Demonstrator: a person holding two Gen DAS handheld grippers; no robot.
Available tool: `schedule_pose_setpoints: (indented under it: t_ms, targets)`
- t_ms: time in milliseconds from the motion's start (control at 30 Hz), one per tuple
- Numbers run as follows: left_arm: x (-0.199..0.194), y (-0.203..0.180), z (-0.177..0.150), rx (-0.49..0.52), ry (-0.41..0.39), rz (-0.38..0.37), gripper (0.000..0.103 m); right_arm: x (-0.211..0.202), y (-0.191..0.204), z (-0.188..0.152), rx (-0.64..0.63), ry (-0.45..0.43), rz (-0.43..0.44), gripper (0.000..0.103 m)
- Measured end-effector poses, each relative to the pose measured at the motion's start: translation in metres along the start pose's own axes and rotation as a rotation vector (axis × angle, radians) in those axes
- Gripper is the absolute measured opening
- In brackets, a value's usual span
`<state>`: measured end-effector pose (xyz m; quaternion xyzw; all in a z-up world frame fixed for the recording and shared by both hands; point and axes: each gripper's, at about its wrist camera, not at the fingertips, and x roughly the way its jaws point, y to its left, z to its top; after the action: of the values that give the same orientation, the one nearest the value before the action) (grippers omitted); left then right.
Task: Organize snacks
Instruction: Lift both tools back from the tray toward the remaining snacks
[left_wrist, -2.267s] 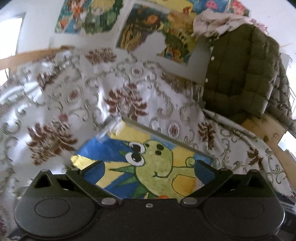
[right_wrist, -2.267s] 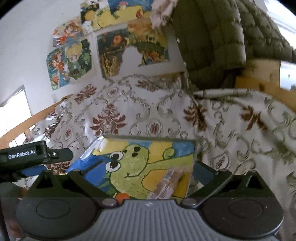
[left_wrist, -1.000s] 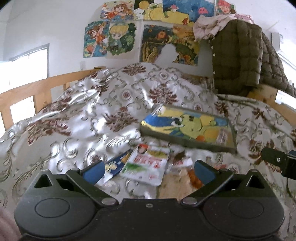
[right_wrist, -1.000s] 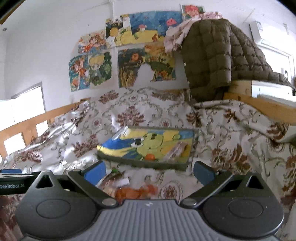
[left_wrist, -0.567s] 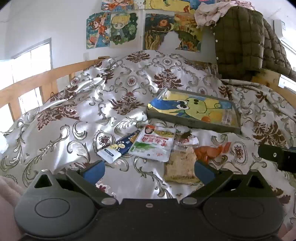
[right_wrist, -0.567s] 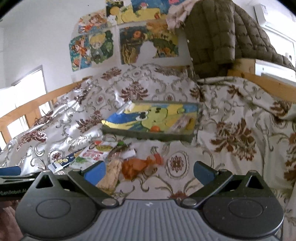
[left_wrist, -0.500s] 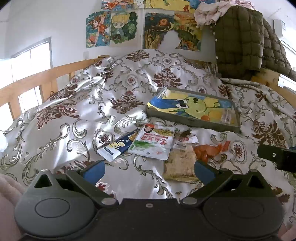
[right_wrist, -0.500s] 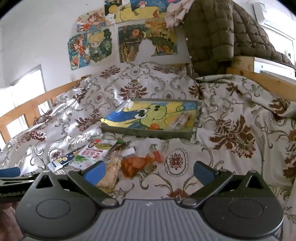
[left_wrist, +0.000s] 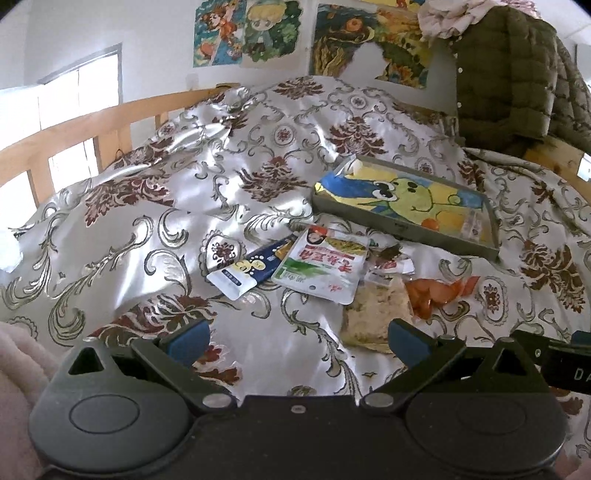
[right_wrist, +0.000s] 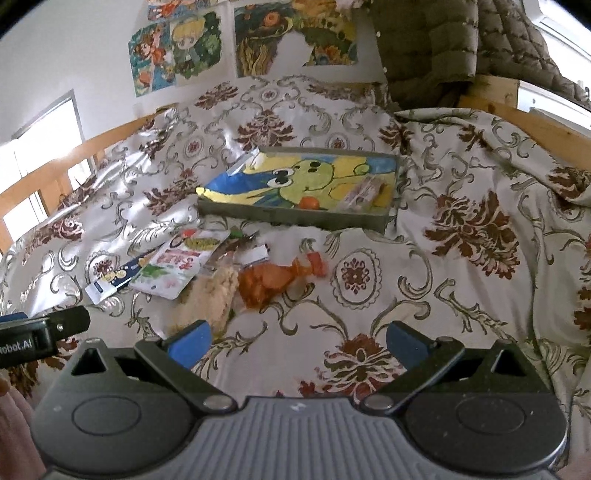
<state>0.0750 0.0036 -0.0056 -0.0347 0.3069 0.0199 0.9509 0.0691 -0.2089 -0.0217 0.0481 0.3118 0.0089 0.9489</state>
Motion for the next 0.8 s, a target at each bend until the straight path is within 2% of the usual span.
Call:
schedule_pose_setpoints:
  t_ms: [333,567,800]
  targets:
    - [0.002,-0.003,0.002,0.026,0.009,0.005,0.102,0.004,0.0,0.004,0.005,0.013,-0.004,0.103]
    - [0.01,-0.001,0.023,0.061,0.02,0.033,0.102,0.008,0.009,0.012,-0.039,0.01,0.032,0.103]
    - [0.033,0.007,0.041,0.079,0.083,-0.003,0.102,0.025,0.027,0.024,-0.107,0.025,0.069,0.103]
